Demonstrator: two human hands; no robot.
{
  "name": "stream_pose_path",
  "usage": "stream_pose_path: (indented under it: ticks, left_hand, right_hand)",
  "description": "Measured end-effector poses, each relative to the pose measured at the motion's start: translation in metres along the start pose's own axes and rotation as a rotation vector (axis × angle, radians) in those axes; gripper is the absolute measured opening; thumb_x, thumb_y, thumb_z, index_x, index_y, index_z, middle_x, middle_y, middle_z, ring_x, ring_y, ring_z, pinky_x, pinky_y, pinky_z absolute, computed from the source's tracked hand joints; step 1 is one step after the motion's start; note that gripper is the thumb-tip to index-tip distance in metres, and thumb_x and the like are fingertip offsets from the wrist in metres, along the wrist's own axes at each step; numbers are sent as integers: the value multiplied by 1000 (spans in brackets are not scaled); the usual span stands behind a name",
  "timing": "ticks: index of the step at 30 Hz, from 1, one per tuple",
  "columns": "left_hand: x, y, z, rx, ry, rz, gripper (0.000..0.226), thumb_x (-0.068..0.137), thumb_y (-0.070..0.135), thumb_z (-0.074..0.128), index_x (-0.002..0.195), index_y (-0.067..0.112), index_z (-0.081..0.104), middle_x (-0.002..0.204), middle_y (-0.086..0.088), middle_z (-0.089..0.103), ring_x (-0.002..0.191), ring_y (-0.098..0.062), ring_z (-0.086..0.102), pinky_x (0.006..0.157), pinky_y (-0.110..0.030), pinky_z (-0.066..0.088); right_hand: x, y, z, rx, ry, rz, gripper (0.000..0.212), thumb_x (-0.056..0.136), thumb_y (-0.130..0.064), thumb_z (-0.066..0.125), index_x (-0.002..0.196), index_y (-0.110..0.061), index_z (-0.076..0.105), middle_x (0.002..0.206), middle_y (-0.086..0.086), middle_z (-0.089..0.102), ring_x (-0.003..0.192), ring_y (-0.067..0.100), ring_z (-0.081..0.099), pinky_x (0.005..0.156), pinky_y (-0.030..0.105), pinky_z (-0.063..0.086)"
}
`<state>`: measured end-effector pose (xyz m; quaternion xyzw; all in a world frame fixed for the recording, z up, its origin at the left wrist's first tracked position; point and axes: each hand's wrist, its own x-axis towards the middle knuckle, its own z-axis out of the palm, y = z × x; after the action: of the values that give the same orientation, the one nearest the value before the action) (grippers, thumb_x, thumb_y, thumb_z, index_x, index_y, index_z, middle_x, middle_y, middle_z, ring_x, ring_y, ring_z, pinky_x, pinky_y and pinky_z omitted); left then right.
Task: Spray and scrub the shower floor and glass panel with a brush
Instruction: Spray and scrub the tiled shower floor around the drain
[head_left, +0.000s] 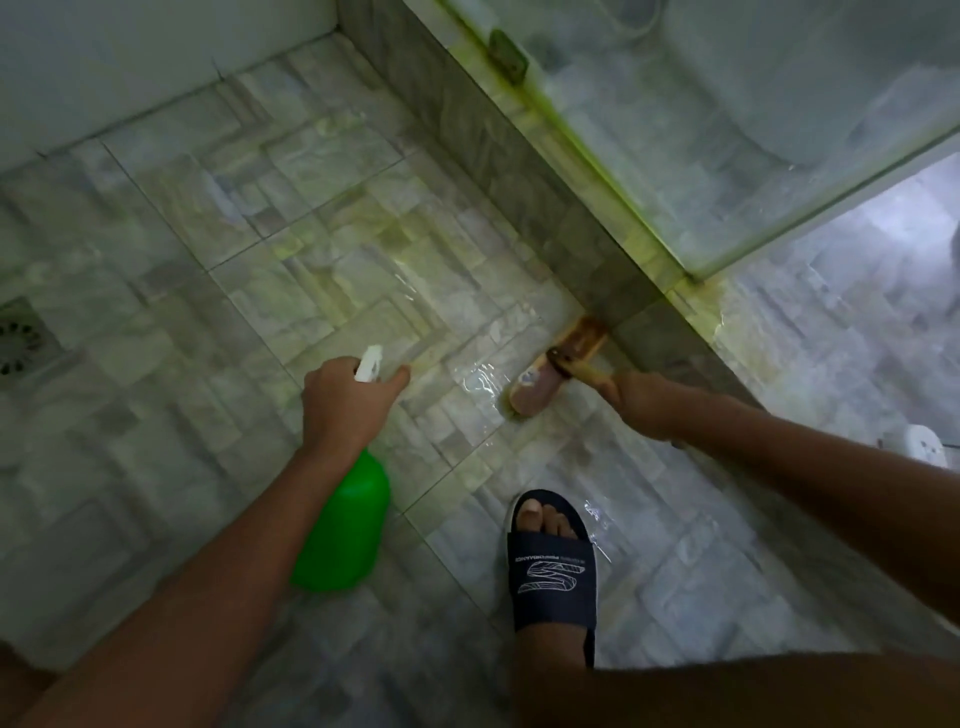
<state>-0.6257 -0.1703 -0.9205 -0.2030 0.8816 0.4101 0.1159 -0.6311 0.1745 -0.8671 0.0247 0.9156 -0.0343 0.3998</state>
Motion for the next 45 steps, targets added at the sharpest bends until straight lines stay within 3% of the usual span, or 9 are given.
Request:
stream_pose_path:
  ticks: [10, 13, 18, 22, 28, 33, 36, 41, 45]
  left_hand:
    - [-12, -7, -22, -34, 2, 29, 59, 81, 42, 86, 52, 19, 39, 55, 1, 45, 66, -27, 52, 66, -35, 40]
    - [-15, -14, -32, -91, 80, -33, 55, 82, 41, 84, 50, 19, 45, 52, 1, 48, 63, -26, 54, 65, -37, 44]
    - [-5, -32, -51, -92, 101, -94, 53, 80, 42, 87, 55, 15, 49, 56, -4, 52, 63, -32, 58, 62, -36, 41]
    - [4, -57, -80, -221, 216, -191, 55, 68, 53, 83, 62, 5, 57, 61, -15, 55, 64, -29, 57, 66, -39, 45]
    - [-11, -81, -105, -332, 285, -193, 54, 80, 36, 87, 84, -13, 68, 69, -13, 58, 67, -15, 50, 64, -31, 38]
    - [-20, -83, -100, -323, 258, -214, 45, 83, 34, 84, 72, -8, 70, 60, -7, 62, 54, -14, 54, 54, -24, 40]
    - [-25, -82, -100, -382, 264, -273, 37, 84, 35, 83, 69, 2, 75, 55, -9, 68, 44, -15, 61, 55, -25, 51]
    - [-23, -82, -109, -282, 275, -259, 48, 80, 39, 86, 64, 1, 61, 62, -8, 61, 58, -20, 56, 61, -30, 45]
    - [-22, -91, -118, -280, 299, -332, 50, 63, 61, 77, 65, 11, 71, 63, -8, 71, 65, -27, 72, 70, -44, 63]
  right_hand:
    - [-14, -8, 8, 55, -16, -2, 41, 104, -48, 23, 92, -20, 49, 86, 4, 58, 71, 14, 56, 68, 33, 45]
    - [-9, -32, -2, -2, -44, -49, 43, 105, -47, 22, 95, -16, 49, 96, 11, 59, 80, 23, 59, 74, 37, 51]
    - [-4, -119, -27, -107, -45, -154, 44, 108, -40, 23, 118, -9, 52, 98, 11, 54, 66, 16, 51, 46, 22, 31]
    - [26, -216, -35, -126, -18, -325, 37, 109, -23, 26, 142, -17, 40, 114, 20, 58, 93, 35, 63, 65, 32, 47]
    - [92, -313, -57, -258, -30, -366, 49, 101, -45, 20, 122, -9, 46, 97, 18, 58, 57, 30, 62, 36, 28, 45]
    - [95, -252, -68, -188, 2, -232, 62, 98, -62, 20, 111, -6, 44, 83, 20, 58, 45, 29, 59, 42, 33, 51]
    - [94, -207, -55, -163, 2, -205, 83, 88, -76, 14, 110, -5, 51, 86, 16, 60, 61, 32, 65, 56, 42, 59]
    - [82, -186, -42, -252, 4, -261, 63, 99, -61, 18, 111, -8, 51, 89, 13, 60, 72, 33, 67, 71, 51, 60]
    - [61, -175, -45, -329, -77, -250, 53, 99, -62, 17, 100, -18, 47, 92, 13, 59, 66, 33, 67, 55, 43, 59]
